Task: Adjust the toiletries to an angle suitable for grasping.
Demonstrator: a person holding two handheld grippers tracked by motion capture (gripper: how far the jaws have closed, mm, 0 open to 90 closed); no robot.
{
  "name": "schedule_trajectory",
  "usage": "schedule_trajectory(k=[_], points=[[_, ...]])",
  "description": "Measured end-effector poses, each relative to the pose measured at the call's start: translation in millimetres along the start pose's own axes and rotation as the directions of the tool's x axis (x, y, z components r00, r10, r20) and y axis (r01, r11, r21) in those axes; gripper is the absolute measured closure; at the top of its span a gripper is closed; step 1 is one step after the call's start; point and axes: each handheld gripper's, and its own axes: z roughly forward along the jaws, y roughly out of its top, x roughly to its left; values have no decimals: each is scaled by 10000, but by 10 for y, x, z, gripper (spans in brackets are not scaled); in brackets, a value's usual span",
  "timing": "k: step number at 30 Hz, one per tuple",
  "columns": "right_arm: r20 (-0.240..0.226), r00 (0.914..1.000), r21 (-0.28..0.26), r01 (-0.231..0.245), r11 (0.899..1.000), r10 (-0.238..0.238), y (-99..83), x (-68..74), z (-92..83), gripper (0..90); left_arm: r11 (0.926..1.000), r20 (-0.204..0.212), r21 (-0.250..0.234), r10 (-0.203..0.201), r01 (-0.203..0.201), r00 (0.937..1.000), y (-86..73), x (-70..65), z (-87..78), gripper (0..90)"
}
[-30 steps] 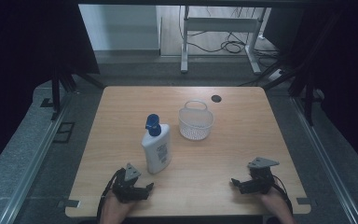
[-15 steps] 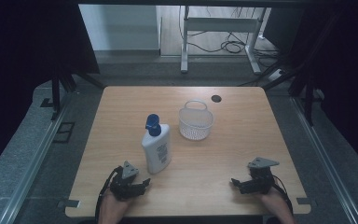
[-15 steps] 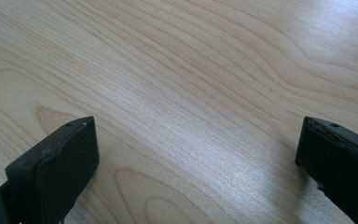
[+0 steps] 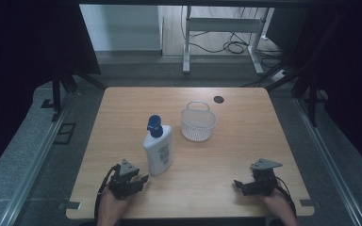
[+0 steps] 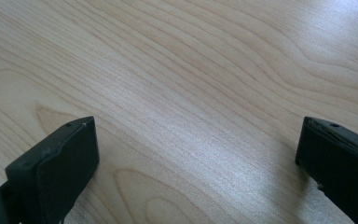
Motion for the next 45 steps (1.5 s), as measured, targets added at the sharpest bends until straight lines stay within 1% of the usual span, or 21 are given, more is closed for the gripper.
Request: schedule_trajectory(k=[2,3,4,5,8,9,12,14,15,16,19,22,24,35,41,45], points=[[-2,10000,0,2,10000,-2,0,0,0,0,10000,29,16,-52,52,10000,12,18,8,551],[-1,10000,1,1,10000,-1,0,0,0,0,10000,43,34,-29,28,10000,18,30,12,583],[-1,10000,1,1,10000,-1,0,0,0,0,9999,55,39,-100,100,9999,25,39,18,583],[1,10000,0,2,10000,-2,0,0,0,0,9999,113,37,-108,108,9999,37,55,33,615],[1,10000,-1,0,10000,0,0,0,0,0,9999,69,72,-110,110,9999,51,64,47,666],[1,10000,-1,0,10000,0,0,0,0,0,9999,60,63,-87,86,9999,59,71,54,666],[-1,10000,0,1,10000,-1,0,0,0,0,9997,2,14,-232,232,9997,80,91,70,719],[0,10000,0,2,10000,-2,0,0,0,0,9989,-74,-45,-461,461,9989,99,123,92,780],[0,10000,0,2,10000,-2,0,0,0,0,9989,-74,-45,-461,461,9989,99,123,92,799],[1,10000,-1,-1,10000,1,0,0,0,0,9987,-71,-54,-506,505,9987,103,131,98,799],[1,10000,0,0,10000,0,0,0,0,0,9983,-98,-80,-578,578,9983,121,152,113,877],[-1,10000,0,1,10000,-1,0,0,0,0,9972,9,-173,-732,732,9973,148,181,135,891],[0,10000,-1,1,10000,-1,0,0,0,0,9972,24,-169,-728,728,9973,154,187,141,891],[0,10000,2,2,10000,-2,0,0,0,0,9990,163,-50,-433,434,9989,259,255,282,892],[0,10000,0,2,10000,-2,0,0,0,0,9993,321,44,-385,384,9987,307,267,367,892],[-1,10000,1,1,10000,-1,0,0,0,0,9993,467,52,-367,365,9982,318,261,390,892]])
